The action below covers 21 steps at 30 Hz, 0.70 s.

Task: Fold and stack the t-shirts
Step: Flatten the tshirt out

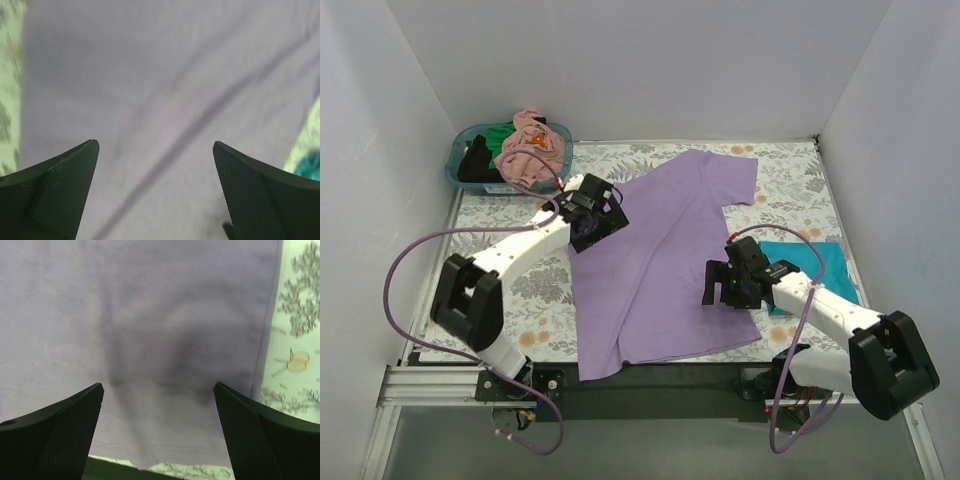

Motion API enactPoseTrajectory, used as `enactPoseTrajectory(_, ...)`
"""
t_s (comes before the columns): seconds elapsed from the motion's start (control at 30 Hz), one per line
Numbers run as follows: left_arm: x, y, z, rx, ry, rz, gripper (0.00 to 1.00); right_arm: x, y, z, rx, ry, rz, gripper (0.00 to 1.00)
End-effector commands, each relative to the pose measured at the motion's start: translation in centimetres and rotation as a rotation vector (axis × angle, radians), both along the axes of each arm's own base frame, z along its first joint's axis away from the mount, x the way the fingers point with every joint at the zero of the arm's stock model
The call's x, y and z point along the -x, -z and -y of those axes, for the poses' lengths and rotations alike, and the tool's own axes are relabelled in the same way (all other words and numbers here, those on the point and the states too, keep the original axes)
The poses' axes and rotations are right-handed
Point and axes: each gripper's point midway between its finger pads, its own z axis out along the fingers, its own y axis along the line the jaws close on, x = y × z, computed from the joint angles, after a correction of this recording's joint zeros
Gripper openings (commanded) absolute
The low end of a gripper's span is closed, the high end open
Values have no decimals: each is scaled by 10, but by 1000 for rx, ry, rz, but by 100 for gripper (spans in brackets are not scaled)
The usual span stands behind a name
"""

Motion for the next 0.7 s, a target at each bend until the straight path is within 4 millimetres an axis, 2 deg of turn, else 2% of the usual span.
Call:
enactPoseTrajectory(0.0, -61, 2, -21, -77, 0, 89, 98, -23, -3, -9, -1, 39, 26, 98)
enactPoseTrajectory(0.07, -82, 28, -35, -105, -46, 31, 98, -24, 3, -10, 15, 38, 6, 98)
enactPoseTrajectory(0.13, -93, 48, -44, -116, -59, -9, 98, -28, 11, -9, 39, 37, -15, 99)
enactPoseTrajectory(0.17, -96, 71, -53, -123, -74, -64, 98, -30, 13, -9, 45, 38, -19, 98)
enactPoseTrajectory(0.2, -101, 75, -54, -112, -73, -73, 98, -34, 16, -11, 60, 23, -29, 98)
enactPoseTrajectory(0.23, -105, 83, -60, -106, -81, -87, 98, -39, 18, -10, 66, 23, -31, 98)
enactPoseTrajectory(0.27, -102, 109, -57, -53, -60, -150, 98, -44, 28, -10, 94, 16, -64, 98)
enactPoseTrajectory(0.3, -103, 109, -58, -35, -65, -156, 98, -51, 23, -12, 89, 13, -46, 98)
enactPoseTrajectory(0.33, -100, 116, -61, -33, -77, -176, 98, -54, 32, -10, 112, 8, -75, 98)
enactPoseTrajectory(0.37, -91, 129, -66, -44, -90, -211, 98, -71, 26, -15, 105, 8, -52, 98)
enactPoseTrajectory(0.43, -78, 137, -71, -53, -114, -239, 98, -93, 25, -10, 115, 11, -42, 98)
enactPoseTrajectory(0.47, -62, 142, -75, -57, -121, -269, 98, -100, 34, -8, 131, 9, -67, 98)
enactPoseTrajectory(0.5, -48, 145, -77, -46, -141, -293, 97, -128, 22, -8, 132, -3, -15, 98)
enactPoseTrajectory(0.53, -34, 148, -74, -19, -143, -324, 98, -138, 31, -5, 157, -8, -31, 98)
enactPoseTrajectory(0.57, -25, 136, -71, 15, -144, -308, 97, -150, 31, -5, 169, -20, -21, 98)
enactPoseTrajectory(0.6, 17, 155, -73, 9, -128, -385, 97, -181, 15, -11, 161, -51, 45, 98)
enactPoseTrajectory(0.63, 27, 153, -65, 49, -139, -376, 97, -195, 15, -13, 164, -64, 59, 98)
enactPoseTrajectory(0.67, 48, 156, -59, 66, -127, -397, 98, -206, 28, -13, 171, -74, 27, 98)
